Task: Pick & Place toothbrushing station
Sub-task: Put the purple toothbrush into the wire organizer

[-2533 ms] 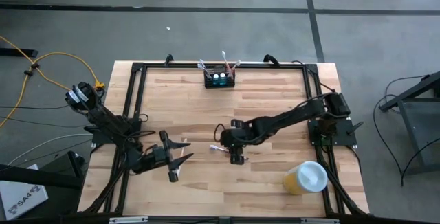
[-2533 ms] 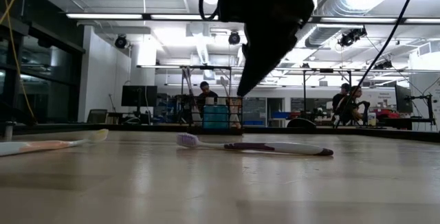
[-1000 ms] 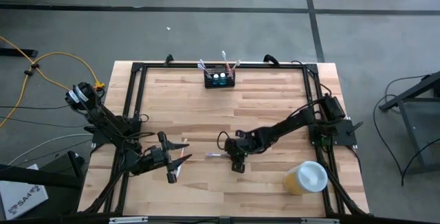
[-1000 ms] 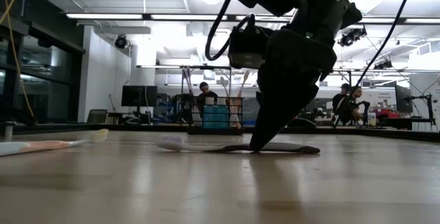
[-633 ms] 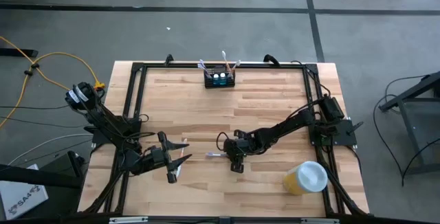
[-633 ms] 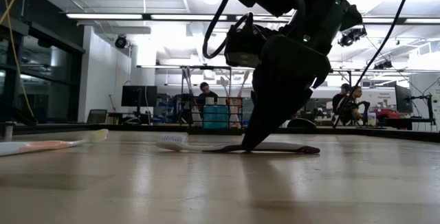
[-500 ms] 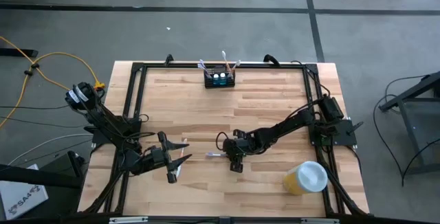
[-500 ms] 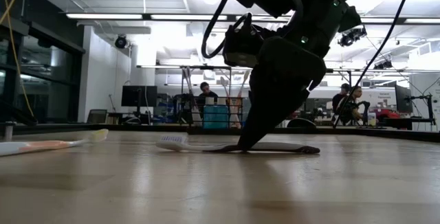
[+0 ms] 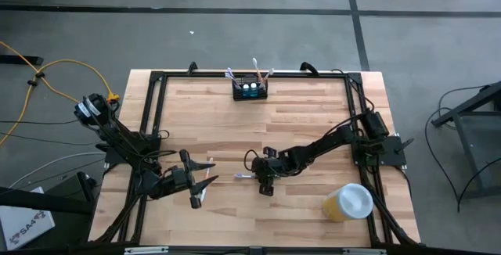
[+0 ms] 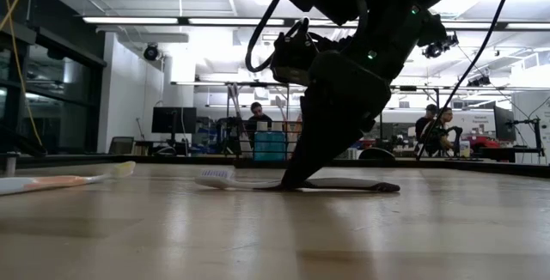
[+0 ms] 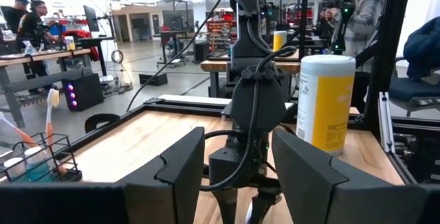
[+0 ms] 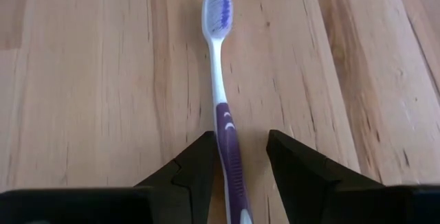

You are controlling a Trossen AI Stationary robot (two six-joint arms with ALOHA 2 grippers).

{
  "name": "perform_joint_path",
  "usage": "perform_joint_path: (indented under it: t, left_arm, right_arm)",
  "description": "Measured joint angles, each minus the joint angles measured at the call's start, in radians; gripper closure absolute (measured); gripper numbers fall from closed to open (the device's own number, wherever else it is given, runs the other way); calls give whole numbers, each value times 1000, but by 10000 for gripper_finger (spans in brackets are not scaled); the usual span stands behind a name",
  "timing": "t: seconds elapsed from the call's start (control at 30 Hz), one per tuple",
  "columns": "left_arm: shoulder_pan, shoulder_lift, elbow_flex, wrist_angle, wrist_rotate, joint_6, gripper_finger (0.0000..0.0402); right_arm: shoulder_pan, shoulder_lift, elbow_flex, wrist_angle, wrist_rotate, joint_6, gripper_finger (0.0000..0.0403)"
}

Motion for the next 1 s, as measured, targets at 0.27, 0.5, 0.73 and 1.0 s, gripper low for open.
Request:
perform_joint_path:
  t: [0.27,0.5,0.73,1.0]
  left_arm:
    - [0,0,0,6,0,3,234]
    - [0,0,0,6,0,4,234]
    - [0,0,0,6,0,4,234]
    - [0,0,0,6,0,4,234]
  right_arm:
    - [0,0,-1,-16,-12,6,270]
    - [0,0,-1,-24,-12,10,281]
    - [-1,0,-2,-29,-11,12,359]
    - [-3,0,-2,-27,-28,5,393]
